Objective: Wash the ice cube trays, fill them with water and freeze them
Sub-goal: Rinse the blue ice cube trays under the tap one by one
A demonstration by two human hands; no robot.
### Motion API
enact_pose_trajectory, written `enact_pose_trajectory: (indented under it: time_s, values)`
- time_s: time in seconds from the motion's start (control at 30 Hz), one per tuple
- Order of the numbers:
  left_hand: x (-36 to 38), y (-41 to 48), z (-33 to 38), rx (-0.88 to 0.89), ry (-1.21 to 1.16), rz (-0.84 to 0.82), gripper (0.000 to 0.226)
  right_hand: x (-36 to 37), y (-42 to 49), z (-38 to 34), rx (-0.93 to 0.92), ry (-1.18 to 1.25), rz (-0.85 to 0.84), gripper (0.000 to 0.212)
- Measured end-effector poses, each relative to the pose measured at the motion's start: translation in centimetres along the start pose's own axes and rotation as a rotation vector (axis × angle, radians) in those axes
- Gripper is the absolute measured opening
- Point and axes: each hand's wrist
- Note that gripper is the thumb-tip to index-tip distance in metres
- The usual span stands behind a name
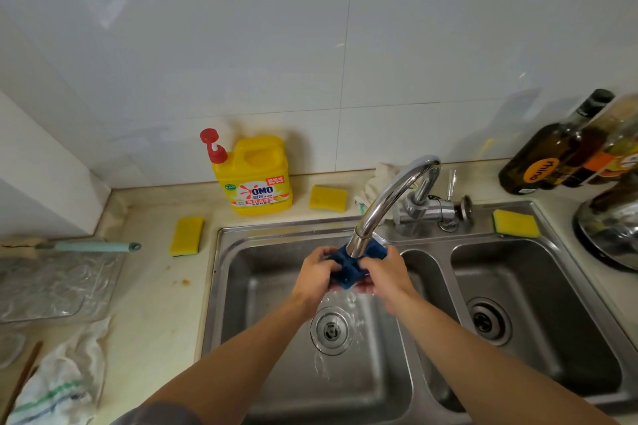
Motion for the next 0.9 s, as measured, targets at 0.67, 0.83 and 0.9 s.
enact_pose_trajectory:
  time_s: [0.67, 0.83, 0.9]
  values:
    - [-0.4, 0.4, 0.0, -0.130, 0.138, 0.123, 0.024, -0.7, -1.4, 0.4, -0.075, -0.356, -0.097, 0.020]
    - [-0.3, 0.4, 0.9, -0.002, 0.247, 0.162, 0.028, -1.0, -1.5, -0.1, -0.082, -0.266, -0.165, 0.033]
    - [-0.3, 0.4, 1.3, 0.010, 0.254, 0.160, 0.027, -1.1, -1.4, -0.4, -0.079, -0.211, -0.180, 0.032]
Point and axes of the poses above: each hand's wrist, its own y-axis towards the middle knuckle, its own x-axis out of the palm, z = x × y, and after that the axes turned 8 degrees about -y, right-handed
